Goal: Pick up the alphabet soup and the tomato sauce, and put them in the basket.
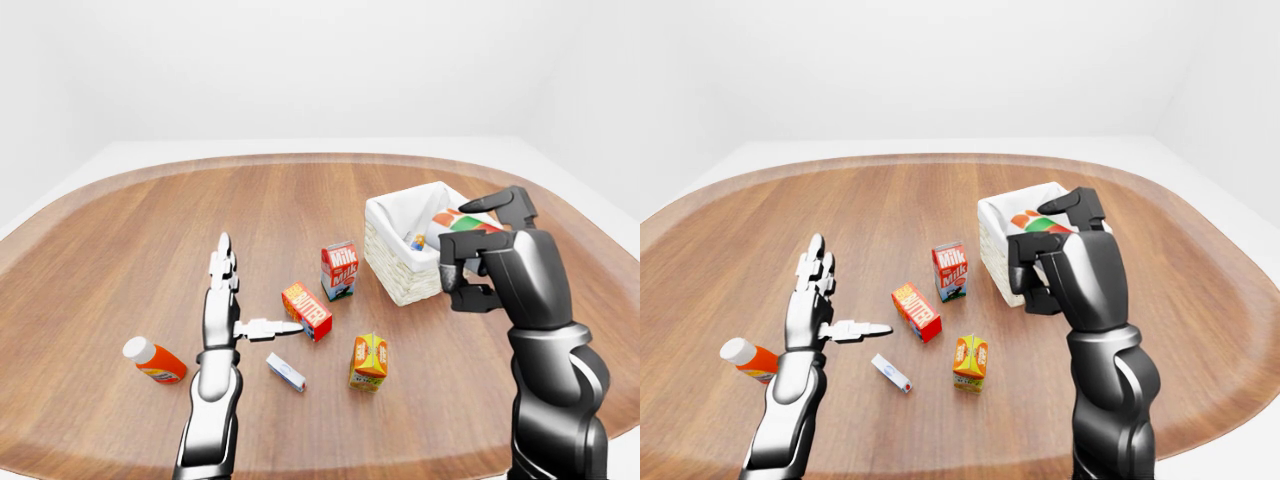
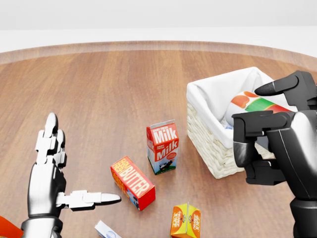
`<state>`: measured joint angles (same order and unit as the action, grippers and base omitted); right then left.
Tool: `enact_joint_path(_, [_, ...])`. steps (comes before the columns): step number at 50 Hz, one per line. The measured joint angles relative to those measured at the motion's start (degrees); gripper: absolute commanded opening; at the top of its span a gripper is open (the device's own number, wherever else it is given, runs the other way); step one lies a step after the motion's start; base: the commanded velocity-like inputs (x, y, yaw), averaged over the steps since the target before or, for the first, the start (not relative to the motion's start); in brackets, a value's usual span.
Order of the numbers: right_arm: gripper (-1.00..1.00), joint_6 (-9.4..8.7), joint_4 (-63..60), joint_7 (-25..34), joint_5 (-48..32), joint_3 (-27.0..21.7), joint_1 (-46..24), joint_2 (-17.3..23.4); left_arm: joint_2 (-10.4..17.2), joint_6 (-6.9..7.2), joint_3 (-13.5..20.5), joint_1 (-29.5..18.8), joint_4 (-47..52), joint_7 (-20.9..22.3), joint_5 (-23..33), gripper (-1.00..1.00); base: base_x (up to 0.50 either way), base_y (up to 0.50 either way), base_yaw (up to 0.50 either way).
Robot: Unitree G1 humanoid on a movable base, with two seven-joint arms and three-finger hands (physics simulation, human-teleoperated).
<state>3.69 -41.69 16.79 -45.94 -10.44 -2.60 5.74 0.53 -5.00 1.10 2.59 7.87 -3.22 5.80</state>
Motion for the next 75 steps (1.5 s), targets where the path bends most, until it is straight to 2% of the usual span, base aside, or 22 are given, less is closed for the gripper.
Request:
enact_joint_path(29, [-1.0,-1.55,13.47,-4.46,-1.81,1.64,-9.93,4.21,0.07,0.0,0.08,-0.32,-0.44,0.12,-0.05,1.0,0.0,0.0,0.0])
enact_joint_path(75, [-1.0,-0.71,38.17,-12.65,-4.58,3.18,-22.87,9.21,0.02,0.0,-0.1,0.11,-0.13,0.35,0.0,1.0,0.0,0.0,0.0])
